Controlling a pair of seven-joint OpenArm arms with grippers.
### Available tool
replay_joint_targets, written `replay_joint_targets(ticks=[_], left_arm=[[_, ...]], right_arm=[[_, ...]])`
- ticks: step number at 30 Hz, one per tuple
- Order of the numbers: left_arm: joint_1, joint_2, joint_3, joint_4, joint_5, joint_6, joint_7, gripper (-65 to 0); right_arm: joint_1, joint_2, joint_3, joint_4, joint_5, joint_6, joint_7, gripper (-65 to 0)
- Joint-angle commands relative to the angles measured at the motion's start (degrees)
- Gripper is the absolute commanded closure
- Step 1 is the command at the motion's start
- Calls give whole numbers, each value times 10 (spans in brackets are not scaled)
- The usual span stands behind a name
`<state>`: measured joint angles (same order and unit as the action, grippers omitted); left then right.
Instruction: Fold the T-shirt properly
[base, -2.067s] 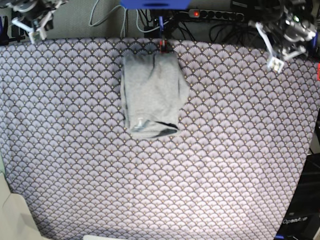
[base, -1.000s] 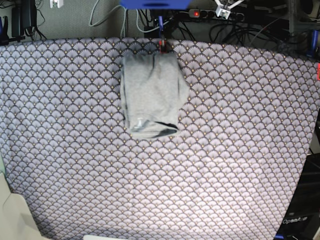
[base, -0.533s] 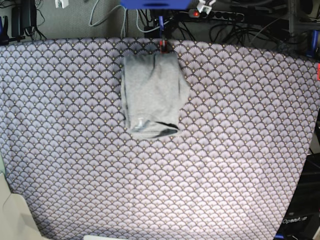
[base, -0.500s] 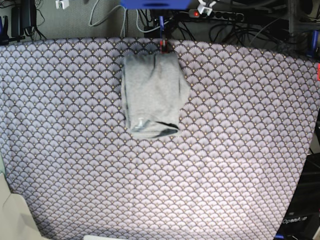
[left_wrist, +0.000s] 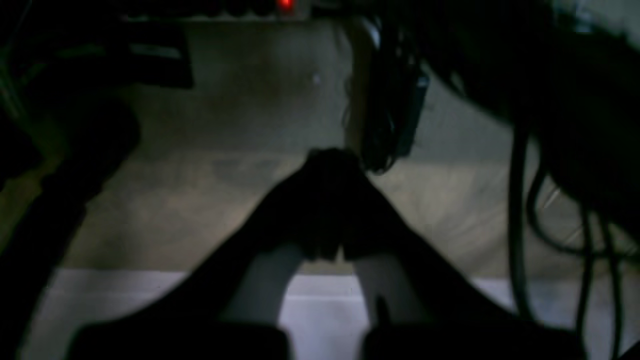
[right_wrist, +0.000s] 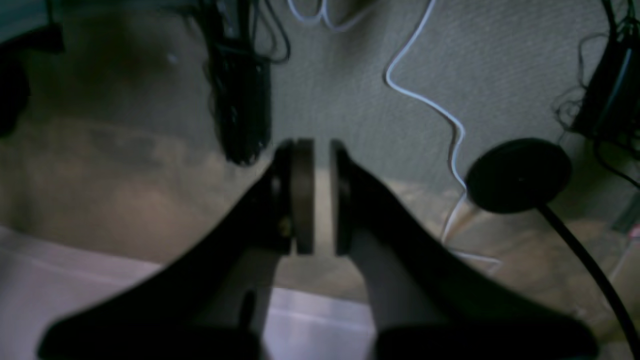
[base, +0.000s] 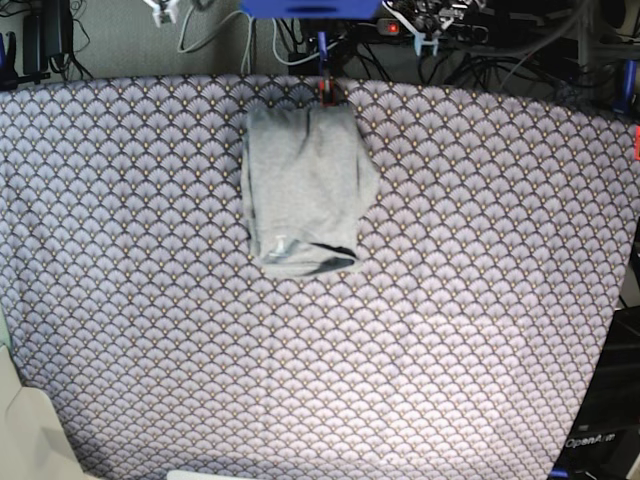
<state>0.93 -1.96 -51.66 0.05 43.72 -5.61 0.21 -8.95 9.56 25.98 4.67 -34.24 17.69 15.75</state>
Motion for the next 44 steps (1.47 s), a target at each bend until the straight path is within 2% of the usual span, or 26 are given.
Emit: replay_joint_targets(ticks=[1, 4, 10, 15, 18, 21, 23, 30, 31, 34, 36, 44], left_arm=[[-3, -3, -1, -1, -17, 3, 2, 0], [-7, -1, 0, -1, -47, 6, 0, 0], [-21, 7, 0, -1, -52, 6, -27, 0], [-33, 11, 19, -1, -35, 6, -28, 0], [-36, 13, 42, 3, -25, 6, -30, 0], [-36, 13, 55, 2, -23, 6, -72, 0], [-33, 10, 63, 0, -23, 6, -96, 0], [-33, 7, 61, 1, -27, 6, -101, 0], [-34, 7, 61, 1, -28, 13, -101, 0], [-37, 9, 63, 1, -27, 64, -101, 0], [-39, 11, 64, 2, -23, 80, -101, 0], [-55, 9, 62, -1, -27, 81, -95, 0]], right_arm=[[10, 3, -7, -17, 1, -14, 5, -40], [28, -3, -22, -37, 1, -64, 6, -40], [42, -15, -24, -39, 1, -139, -4, -40], [58, -35, -22, -37, 1, -150, -58, -43], [67, -49, -23, -37, 1, -190, -61, -44], [70, -53, -23, -37, 1, -233, -57, -44], [70, -53, -23, -37, 1, -235, -56, -44], [64, -54, -12, -12, 7, -239, -34, -44], [64, -54, -1, -12, 17, -239, -32, -44], [63, -54, 10, -12, 27, -238, -31, -44], [57, -54, 11, -12, 27, -238, -31, -44], [57, -50, 10, -12, 27, -235, -30, -44]])
